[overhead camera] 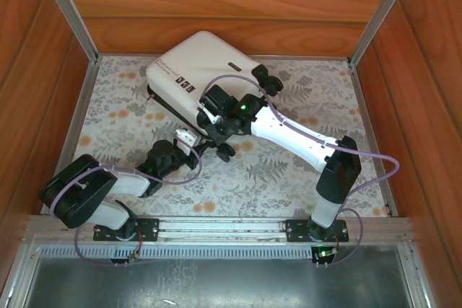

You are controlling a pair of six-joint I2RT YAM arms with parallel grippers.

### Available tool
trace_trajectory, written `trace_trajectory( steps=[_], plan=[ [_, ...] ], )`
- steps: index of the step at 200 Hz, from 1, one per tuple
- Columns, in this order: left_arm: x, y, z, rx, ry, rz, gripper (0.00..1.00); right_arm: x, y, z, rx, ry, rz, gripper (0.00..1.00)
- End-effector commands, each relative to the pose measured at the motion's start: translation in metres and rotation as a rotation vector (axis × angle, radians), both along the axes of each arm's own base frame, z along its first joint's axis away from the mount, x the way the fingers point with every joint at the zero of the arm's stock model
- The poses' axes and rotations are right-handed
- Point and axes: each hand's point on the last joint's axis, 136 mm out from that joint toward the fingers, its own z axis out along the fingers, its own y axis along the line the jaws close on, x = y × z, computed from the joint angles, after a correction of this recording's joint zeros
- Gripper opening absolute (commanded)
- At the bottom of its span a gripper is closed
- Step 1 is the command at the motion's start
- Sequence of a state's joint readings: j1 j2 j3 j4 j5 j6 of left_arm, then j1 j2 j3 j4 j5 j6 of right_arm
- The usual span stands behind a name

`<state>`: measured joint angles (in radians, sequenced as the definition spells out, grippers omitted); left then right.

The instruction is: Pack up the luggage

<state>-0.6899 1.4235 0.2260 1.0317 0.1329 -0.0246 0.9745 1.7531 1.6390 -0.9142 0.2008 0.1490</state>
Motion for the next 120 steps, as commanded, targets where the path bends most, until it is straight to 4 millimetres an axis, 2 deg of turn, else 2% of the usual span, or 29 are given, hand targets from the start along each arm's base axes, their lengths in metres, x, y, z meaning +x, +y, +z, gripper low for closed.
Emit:
trace_trajectory(
  steps=[1, 36, 77, 120],
  plan=[
    [0.008, -0.009, 0.052, -0.114, -0.135, 0.0, 0.3, 0.007, 0.014, 0.054, 0.166, -0.079, -0.042, 0.0],
    [0.003, -0.018, 0.052, -0.132, -0.114, -0.055, 0.2, 0.008, 0.016, 0.054, 0.174, -0.079, -0.05, 0.0],
    [0.002, -0.021, 0.054, -0.142, -0.111, -0.067, 0.0, 0.006, 0.018, 0.054, 0.187, -0.068, -0.05, 0.0],
    [-0.009, -0.02, 0.064, -0.161, -0.133, -0.093, 0.0, -0.002, 0.024, 0.052, 0.196, -0.013, -0.019, 0.0]
  ],
)
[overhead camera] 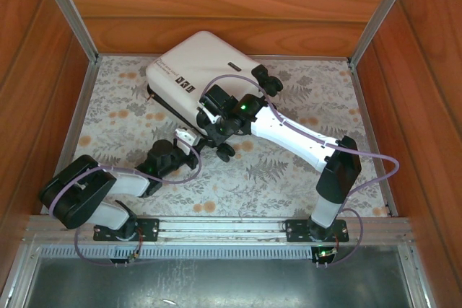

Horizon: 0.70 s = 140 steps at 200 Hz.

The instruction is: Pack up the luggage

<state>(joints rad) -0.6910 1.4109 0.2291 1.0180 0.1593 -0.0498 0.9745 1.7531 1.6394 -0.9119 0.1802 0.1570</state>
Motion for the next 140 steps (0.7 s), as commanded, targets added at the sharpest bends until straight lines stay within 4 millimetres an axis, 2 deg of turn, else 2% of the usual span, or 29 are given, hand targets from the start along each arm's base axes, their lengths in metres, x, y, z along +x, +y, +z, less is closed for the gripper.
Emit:
trace_trajectory(
  steps=[1, 32, 74, 140],
  plan=[
    [-0.006, -0.017, 0.062, -0.142, -0.154, -0.07, 0.0, 0.001, 0.022, 0.052, 0.182, -0.026, -0.023, 0.0],
    [-0.016, -0.017, 0.058, -0.13, -0.158, -0.082, 0.0, -0.006, 0.039, 0.058, 0.246, 0.053, -0.027, 0.0],
    [-0.033, -0.022, 0.054, -0.088, -0.193, -0.109, 0.0, -0.016, 0.069, 0.08, 0.419, 0.156, -0.024, 0.0],
    [-0.054, -0.037, 0.044, 0.006, -0.255, -0.159, 0.0, -0.016, 0.086, 0.057, 0.378, 0.256, -0.027, 0.0]
  ],
)
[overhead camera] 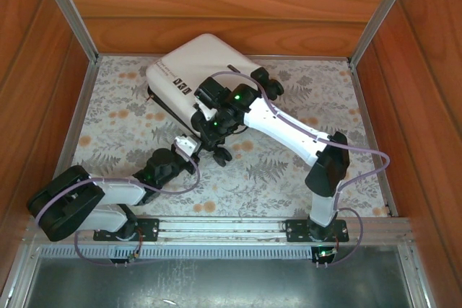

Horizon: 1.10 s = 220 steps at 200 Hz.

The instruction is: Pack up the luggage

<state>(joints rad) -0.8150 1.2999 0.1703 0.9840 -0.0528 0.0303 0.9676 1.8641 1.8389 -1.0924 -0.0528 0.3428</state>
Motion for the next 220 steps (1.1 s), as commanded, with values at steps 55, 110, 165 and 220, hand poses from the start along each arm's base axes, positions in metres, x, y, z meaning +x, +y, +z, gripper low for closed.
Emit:
trace_trajectory(
  steps=[55, 110, 165, 220],
  plan=[
    [-0.056, -0.052, 0.03, -0.008, -0.162, -0.297, 0.0, 0.032, 0.045, 0.037, 0.176, -0.217, 0.075, 0.0],
    [-0.07, -0.067, 0.019, 0.088, -0.169, -0.373, 0.0, 0.04, 0.041, 0.052, 0.116, -0.315, 0.184, 0.0],
    [-0.077, -0.101, 0.001, 0.205, -0.201, -0.392, 0.0, 0.017, 0.081, 0.074, 0.323, -0.214, 0.295, 0.0],
    [-0.072, -0.145, -0.017, 0.314, -0.246, -0.34, 0.0, -0.005, 0.105, 0.056, 0.356, 0.037, 0.293, 0.0]
  ],
)
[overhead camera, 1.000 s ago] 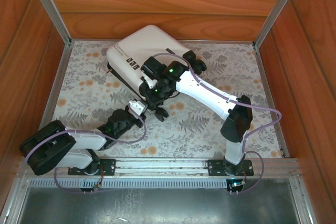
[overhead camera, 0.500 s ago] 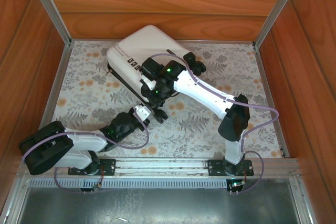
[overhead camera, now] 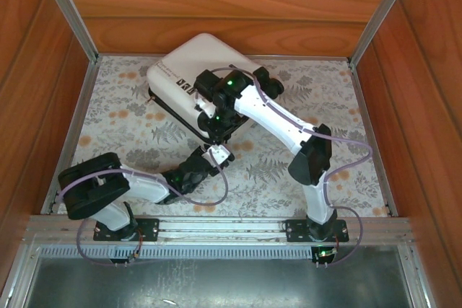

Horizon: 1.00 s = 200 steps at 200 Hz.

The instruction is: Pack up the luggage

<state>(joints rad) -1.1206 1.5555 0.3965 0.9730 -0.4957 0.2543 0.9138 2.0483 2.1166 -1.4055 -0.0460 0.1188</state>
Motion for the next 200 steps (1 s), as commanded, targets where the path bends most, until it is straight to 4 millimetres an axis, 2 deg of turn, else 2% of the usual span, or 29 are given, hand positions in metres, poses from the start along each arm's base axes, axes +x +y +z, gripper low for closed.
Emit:
trace_trajectory(
  steps=[1, 31, 69, 94, 139, 175, 200],
  plan=[
    [-0.068, -0.08, -0.018, 0.098, 0.011, -0.397, 0.0, -0.018, 0.128, 0.066, 0.544, 0.034, 0.119, 0.0],
    [-0.058, -0.096, -0.024, 0.144, -0.033, -0.306, 0.0, -0.023, 0.132, 0.057, 0.504, 0.018, 0.092, 0.0],
    [-0.04, -0.106, -0.033, 0.118, -0.008, -0.186, 0.0, -0.036, 0.147, 0.065, 0.515, -0.02, 0.092, 0.0],
    [-0.025, -0.106, -0.039, 0.111, -0.012, -0.076, 0.0, -0.052, 0.163, 0.075, 0.556, 0.004, 0.085, 0.0],
    [-0.002, -0.101, -0.048, 0.117, -0.047, 0.09, 0.0, -0.083, 0.194, 0.095, 0.68, 0.154, 0.045, 0.0],
    [0.007, -0.108, -0.047, 0.067, -0.054, 0.156, 0.0, -0.093, 0.218, 0.101, 0.736, 0.168, -0.011, 0.0],
    [0.012, -0.116, -0.045, 0.016, -0.041, 0.173, 0.0, -0.09, 0.232, 0.097, 0.722, 0.121, -0.049, 0.0]
  ],
)
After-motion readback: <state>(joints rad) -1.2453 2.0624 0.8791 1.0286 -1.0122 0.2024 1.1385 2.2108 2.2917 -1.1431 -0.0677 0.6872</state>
